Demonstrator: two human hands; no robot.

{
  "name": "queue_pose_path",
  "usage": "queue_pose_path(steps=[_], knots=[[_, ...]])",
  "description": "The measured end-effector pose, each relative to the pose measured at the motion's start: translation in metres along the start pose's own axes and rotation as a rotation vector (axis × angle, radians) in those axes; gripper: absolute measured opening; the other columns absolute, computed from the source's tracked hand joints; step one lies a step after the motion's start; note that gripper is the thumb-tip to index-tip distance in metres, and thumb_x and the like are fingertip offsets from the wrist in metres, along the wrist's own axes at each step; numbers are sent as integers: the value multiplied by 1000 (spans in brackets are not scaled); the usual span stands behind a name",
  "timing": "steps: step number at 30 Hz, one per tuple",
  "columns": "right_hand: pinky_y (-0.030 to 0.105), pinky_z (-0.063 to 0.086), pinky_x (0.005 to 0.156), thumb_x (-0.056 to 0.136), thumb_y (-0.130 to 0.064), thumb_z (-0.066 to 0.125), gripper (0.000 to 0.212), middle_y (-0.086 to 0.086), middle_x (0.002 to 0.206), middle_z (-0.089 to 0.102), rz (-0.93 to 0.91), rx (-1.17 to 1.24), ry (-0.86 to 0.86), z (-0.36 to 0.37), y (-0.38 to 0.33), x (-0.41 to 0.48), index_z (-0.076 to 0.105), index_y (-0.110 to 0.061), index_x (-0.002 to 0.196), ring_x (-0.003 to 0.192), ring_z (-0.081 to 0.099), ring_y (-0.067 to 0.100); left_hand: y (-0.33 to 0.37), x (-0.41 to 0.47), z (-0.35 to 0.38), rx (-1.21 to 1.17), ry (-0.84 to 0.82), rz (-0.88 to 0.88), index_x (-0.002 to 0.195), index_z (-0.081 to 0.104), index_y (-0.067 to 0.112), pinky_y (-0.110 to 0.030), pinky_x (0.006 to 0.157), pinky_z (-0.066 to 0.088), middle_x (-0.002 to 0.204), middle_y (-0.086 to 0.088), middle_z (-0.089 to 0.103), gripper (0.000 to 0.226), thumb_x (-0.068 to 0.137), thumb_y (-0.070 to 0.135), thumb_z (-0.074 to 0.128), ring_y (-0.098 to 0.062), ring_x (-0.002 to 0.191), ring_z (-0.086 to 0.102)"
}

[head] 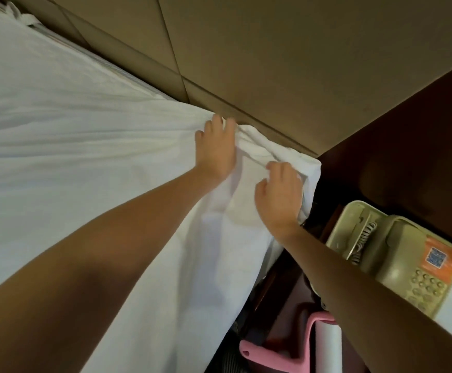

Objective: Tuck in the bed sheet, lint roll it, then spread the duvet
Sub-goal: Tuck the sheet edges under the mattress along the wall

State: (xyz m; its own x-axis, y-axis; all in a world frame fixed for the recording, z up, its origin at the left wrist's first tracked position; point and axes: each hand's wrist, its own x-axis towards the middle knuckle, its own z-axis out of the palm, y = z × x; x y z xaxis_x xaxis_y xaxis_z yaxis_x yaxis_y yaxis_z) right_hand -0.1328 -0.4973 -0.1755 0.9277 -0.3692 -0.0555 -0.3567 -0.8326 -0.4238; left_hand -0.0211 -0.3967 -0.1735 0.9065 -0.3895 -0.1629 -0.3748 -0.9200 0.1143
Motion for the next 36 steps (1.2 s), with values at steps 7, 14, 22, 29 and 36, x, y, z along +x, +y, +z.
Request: queue_pose_path(steps=[7, 14, 22, 29, 36], knots=[[42, 29, 110, 92, -27, 31, 52, 16, 138, 48, 47, -43, -243, 37, 8, 38, 44, -5, 137, 132, 40, 31, 10, 12, 29, 104, -370, 289, 146, 27, 18, -45, 115, 6, 154, -2, 22, 51, 100, 36, 17, -20, 144, 10], [36, 29, 107, 83, -34, 4, 73, 11, 137, 49, 75, -28, -276, 60, 10, 49, 43, -6, 138, 128, 43, 25, 17, 33, 34, 343, -388, 319, 123, 55, 24, -42, 106, 20, 133, 5, 49, 41, 100, 36, 23, -16, 132, 32], [35, 51, 70, 74, -13, 50, 47, 16, 120, 62, 15, -189, -74, 30, 7, 21, 61, -1, 118, 87, 65, 32, 7, 31, 8, 47, -256, 345, 119, 58, 17, -35, 97, 32, 119, -3, 62, 35, 94, 16, 34, -22, 113, 55], [35, 41, 92, 95, -18, 34, 57, 6, 155, 25, 52, -50, -243, 37, 21, 29, 20, -6, 149, 115, 53, 31, 16, 4, 24, 13, -298, 493, 150, 19, 18, -35, 116, 10, 154, 3, 25, 50, 101, 31, 15, -13, 142, 21], [32, 32, 105, 98, -22, 34, 51, 11, 144, 42, 71, -128, -329, 42, 29, 45, 29, -5, 146, 127, 45, 27, 39, 30, 36, 258, -492, 375, 149, 19, 16, -43, 117, 0, 154, 3, 23, 51, 101, 33, 13, -14, 143, 17]])
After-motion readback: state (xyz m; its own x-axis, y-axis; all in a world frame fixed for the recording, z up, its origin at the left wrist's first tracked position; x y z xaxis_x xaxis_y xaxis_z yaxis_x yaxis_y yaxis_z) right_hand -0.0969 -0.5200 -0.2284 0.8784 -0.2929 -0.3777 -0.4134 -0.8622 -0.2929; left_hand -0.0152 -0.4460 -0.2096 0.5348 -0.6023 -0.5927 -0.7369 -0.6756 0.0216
